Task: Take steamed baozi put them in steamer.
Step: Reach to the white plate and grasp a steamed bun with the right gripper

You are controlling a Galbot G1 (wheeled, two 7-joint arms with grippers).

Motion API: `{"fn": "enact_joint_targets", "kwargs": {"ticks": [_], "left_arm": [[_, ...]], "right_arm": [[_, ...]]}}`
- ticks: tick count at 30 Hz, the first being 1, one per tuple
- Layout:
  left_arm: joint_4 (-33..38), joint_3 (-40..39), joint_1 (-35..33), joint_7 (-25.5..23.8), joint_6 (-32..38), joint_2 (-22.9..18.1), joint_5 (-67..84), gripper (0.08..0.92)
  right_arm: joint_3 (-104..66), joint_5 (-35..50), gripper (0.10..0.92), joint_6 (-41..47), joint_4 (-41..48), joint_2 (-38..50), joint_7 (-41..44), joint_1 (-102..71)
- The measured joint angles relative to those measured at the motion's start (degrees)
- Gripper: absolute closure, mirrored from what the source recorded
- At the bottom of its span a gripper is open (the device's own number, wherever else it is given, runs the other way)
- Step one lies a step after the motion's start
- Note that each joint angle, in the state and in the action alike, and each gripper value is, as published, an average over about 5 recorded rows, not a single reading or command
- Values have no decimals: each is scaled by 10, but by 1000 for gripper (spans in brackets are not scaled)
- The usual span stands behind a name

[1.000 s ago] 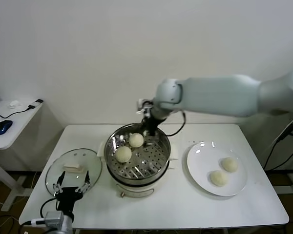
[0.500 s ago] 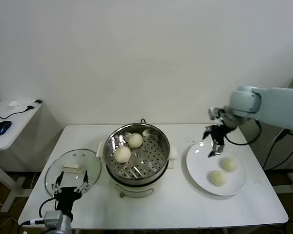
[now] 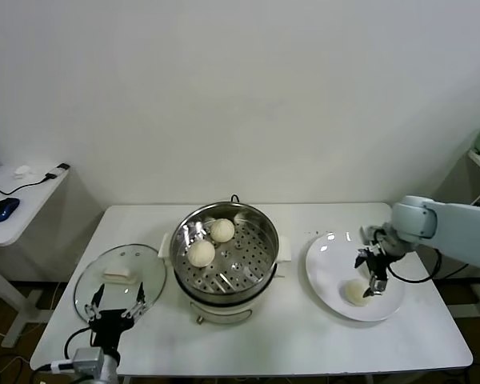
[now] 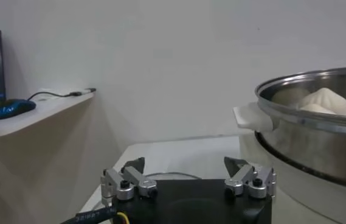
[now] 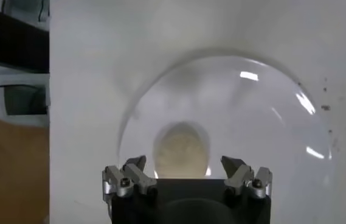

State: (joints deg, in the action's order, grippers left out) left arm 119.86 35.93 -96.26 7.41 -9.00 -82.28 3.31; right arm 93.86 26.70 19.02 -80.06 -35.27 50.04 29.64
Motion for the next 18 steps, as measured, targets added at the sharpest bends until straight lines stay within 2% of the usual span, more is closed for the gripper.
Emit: {"fn": "enact_joint_targets", "kwargs": {"ticks": [13,18], "left_arm": [[-3,-2,4,0,-1,-1,2,177],[-4,-4,4,-1,0,-1,1,177]], "right_arm": [[-60,-33,206,10,32,-11,-16,-78],[-72,-42,287,15,38,-15,-20,-93]]}}
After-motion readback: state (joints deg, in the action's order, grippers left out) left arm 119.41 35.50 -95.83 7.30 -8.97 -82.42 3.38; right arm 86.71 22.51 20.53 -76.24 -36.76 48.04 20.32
